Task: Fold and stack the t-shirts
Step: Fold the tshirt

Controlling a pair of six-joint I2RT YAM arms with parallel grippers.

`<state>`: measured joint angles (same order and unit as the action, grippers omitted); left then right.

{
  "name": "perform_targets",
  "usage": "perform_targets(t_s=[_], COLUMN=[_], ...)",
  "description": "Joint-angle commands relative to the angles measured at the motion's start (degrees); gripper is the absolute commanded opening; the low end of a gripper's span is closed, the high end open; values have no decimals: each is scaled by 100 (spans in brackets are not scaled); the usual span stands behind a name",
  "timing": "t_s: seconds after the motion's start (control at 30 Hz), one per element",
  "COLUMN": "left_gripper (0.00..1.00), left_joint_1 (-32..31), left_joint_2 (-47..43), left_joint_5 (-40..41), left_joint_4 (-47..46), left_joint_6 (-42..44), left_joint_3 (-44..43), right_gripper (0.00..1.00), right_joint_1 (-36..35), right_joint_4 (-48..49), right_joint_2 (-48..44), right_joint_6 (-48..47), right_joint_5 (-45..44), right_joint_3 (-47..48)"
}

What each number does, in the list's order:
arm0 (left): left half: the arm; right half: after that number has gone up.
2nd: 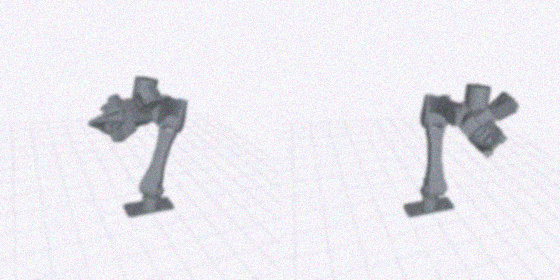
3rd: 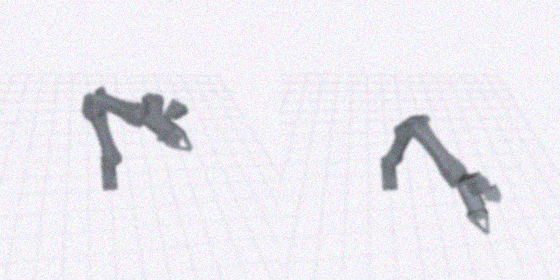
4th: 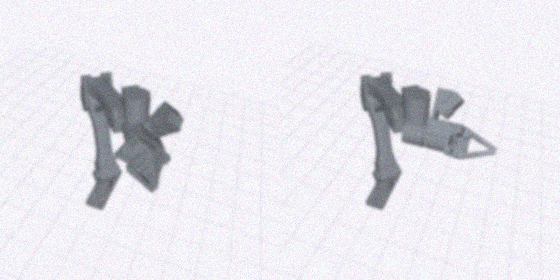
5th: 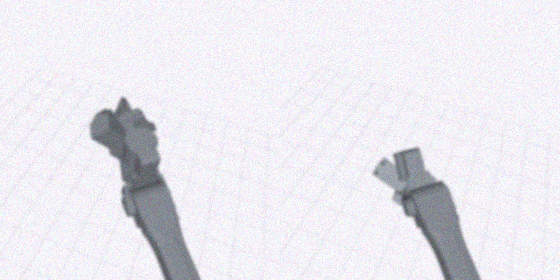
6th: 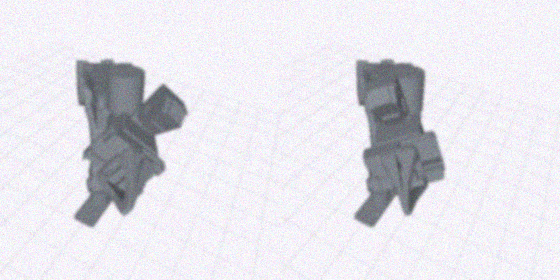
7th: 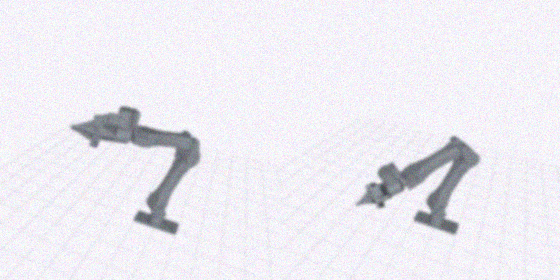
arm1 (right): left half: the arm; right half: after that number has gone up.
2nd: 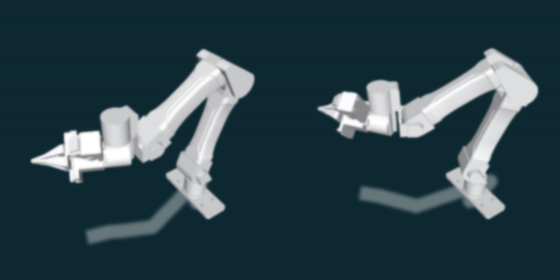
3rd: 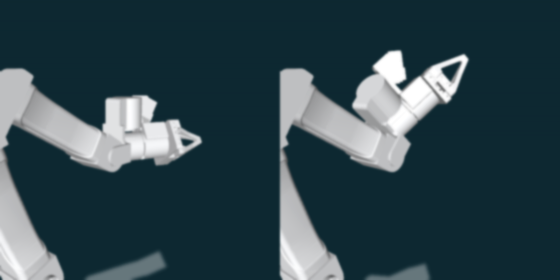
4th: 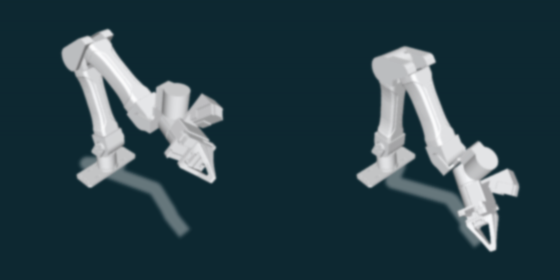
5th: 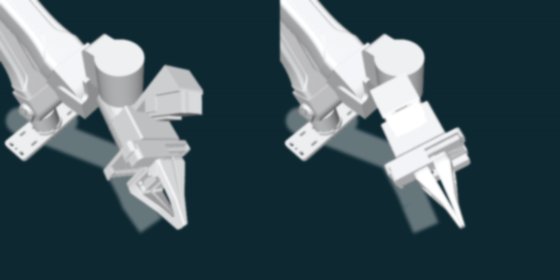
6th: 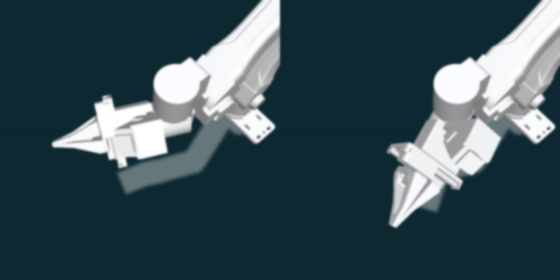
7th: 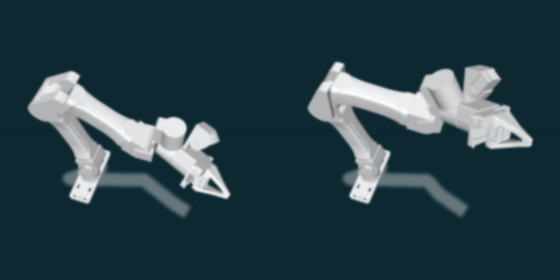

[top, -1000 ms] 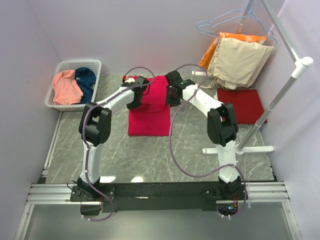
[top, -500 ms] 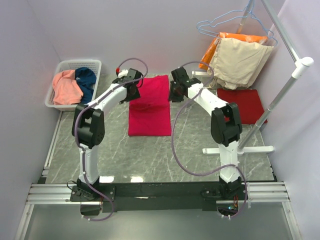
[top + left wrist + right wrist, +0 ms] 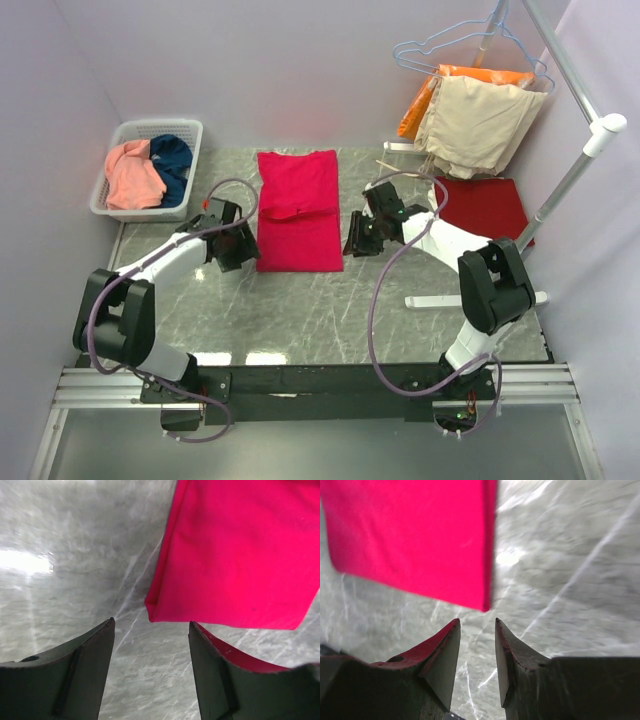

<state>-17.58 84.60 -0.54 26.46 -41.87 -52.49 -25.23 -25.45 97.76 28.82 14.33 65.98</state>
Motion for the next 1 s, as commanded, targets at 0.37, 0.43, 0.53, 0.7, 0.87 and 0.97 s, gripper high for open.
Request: perform_targets(t_s=[0.37, 0.43, 0.53, 0.7, 0.87, 0.97], left_gripper=[51, 51, 52, 52, 53, 53], left_joint_1=[264, 264, 273, 282, 282, 282], left_joint_2=[408, 435, 531, 567, 663, 672], left_joint_5=[-904, -948, -1001, -914, -834, -869], left_joint_4=[-870, -888, -932, -993, -1168, -1291], left_joint_6=[-234, -243, -243, -155, -50, -76], left_joint_3=[257, 257, 239, 195, 256, 283], right_gripper=[40, 38, 38, 39, 40, 40], right_joint_1=[-8, -8, -17, -8, -17, -17], right_joint_4=[1236, 1209, 1201, 1244, 1262, 1288], right_joint_2=[252, 296, 419, 569, 745, 806], right_joint_6=[-52, -17, -52, -78, -61, -43], right_joint_5=[782, 773, 791, 729, 808, 896], right_joint_3=[-436, -463, -507, -586, -559, -586])
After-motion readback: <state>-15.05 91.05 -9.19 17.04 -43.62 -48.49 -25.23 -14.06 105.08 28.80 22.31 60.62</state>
